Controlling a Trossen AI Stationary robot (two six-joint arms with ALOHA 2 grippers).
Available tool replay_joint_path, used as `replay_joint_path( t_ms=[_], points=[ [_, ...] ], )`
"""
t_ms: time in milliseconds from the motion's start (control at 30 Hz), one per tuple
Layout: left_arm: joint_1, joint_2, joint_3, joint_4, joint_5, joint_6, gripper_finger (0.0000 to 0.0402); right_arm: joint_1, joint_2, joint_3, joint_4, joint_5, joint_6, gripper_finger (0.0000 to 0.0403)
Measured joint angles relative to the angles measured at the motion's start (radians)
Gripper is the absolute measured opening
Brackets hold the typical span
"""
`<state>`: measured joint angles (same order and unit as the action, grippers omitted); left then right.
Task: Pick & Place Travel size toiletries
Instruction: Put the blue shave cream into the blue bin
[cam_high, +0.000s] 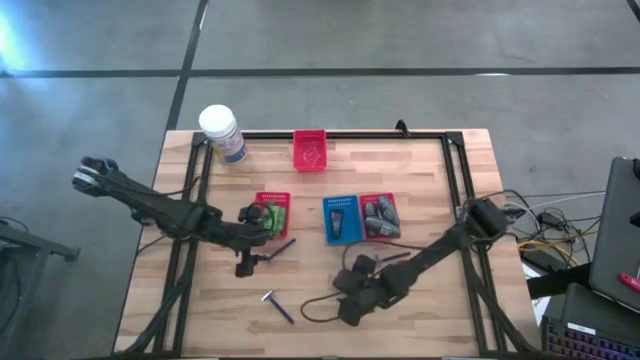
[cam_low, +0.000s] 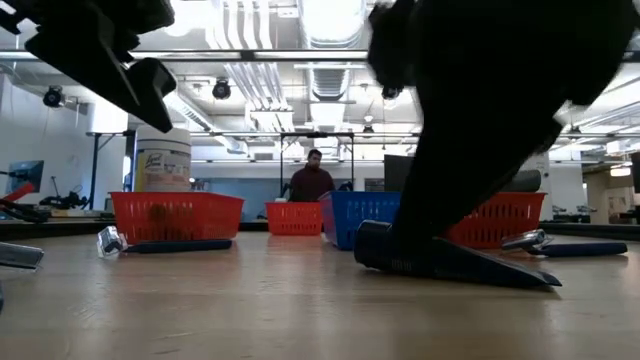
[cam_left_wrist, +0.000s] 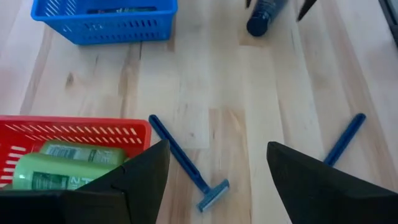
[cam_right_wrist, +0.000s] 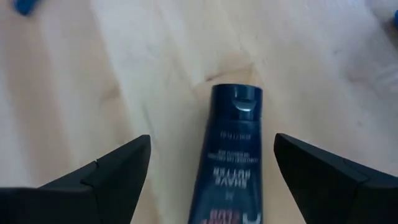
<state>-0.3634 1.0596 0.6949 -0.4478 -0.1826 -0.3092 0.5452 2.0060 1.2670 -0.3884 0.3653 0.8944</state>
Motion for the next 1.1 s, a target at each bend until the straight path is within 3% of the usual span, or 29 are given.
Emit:
replay_joint_path(
  t_ms=[167,267,567,733,933,1100],
  points=[
    [-0.011,-0.032,-0.013,-0.014,0.013,0.0,0.0273,-0.057,0.064,0.062,-0.049,-0.071,0.009,0.0335],
    [-0.019,-0.048,-0.014,-0.029,0.015,-0.001,0.0273,-0.089,0.067,0.075,-0.064,-0.155,0.003,0.0308],
    [-0.027,-0.064,-0.014,-0.074,0.015,0.012,0.0273,-0.162,0.01,0.068,-0.19,-0.236,-0.06,0.0129],
    [-0.027,-0.064,-0.014,-0.075,-0.002,0.023,0.0273,-0.225,-0.13,0.074,-0.205,-0.223,0.048,0.0058],
    [-0.027,-0.064,-0.015,-0.076,-0.052,0.025,0.0273,-0.403,-0.318,0.076,-0.327,-0.129,0.243,0.0064],
    [-0.027,-0.064,-0.027,-0.076,-0.057,0.022,0.0273,-0.583,-0.305,0.034,-0.298,-0.177,0.211,0.0095]
  ],
)
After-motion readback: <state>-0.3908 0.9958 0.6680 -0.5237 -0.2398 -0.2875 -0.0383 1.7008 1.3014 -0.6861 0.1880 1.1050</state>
